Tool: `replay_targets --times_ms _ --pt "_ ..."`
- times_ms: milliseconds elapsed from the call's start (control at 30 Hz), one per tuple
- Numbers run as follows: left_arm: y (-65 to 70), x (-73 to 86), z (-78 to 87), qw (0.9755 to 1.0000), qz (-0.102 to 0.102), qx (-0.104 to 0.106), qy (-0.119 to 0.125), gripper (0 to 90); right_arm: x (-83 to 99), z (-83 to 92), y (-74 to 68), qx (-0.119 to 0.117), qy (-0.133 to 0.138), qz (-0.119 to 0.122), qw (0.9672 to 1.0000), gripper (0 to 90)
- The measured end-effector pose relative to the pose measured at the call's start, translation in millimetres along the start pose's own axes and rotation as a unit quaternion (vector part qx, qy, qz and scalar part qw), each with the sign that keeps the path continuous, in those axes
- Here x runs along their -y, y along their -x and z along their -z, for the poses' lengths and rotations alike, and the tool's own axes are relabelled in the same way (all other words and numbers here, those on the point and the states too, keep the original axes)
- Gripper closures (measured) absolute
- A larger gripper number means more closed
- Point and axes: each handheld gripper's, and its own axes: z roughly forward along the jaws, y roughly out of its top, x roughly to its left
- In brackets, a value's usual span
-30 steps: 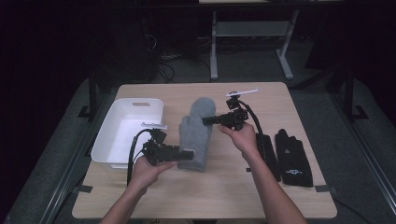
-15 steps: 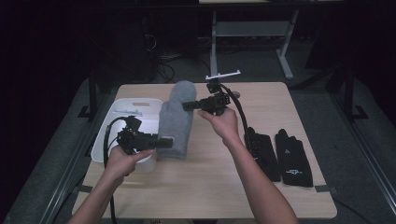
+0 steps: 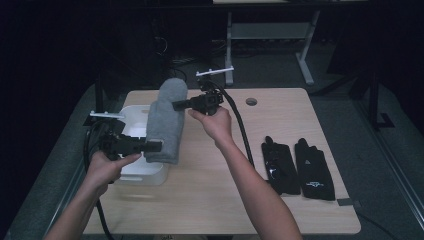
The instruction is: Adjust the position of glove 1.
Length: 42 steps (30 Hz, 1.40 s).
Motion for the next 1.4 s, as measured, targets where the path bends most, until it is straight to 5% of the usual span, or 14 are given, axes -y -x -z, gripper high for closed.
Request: replay_targets --times_ms 567,933,1400 --pt "-39.6 10.2 19.8 0.9995 0.026 -0.014 -0.014 43.2 -2.8 -55.0 2.3 -0.013 -0.007 -0.023 0.9996 73.5" --pt "-58.9 17.5 13.4 0.9980 0.050 -0.023 -0.032 43.3 5.2 -77.2 14.8 -0.006 -0.021 -0.033 0.9992 73.5" --pt "-75.1 21.3 1.5 0.9952 0.053 -0.048 -0.066 43.1 14.6 -93.8 26.1 0.012 -0.033 -0.034 0.9988 73.2"
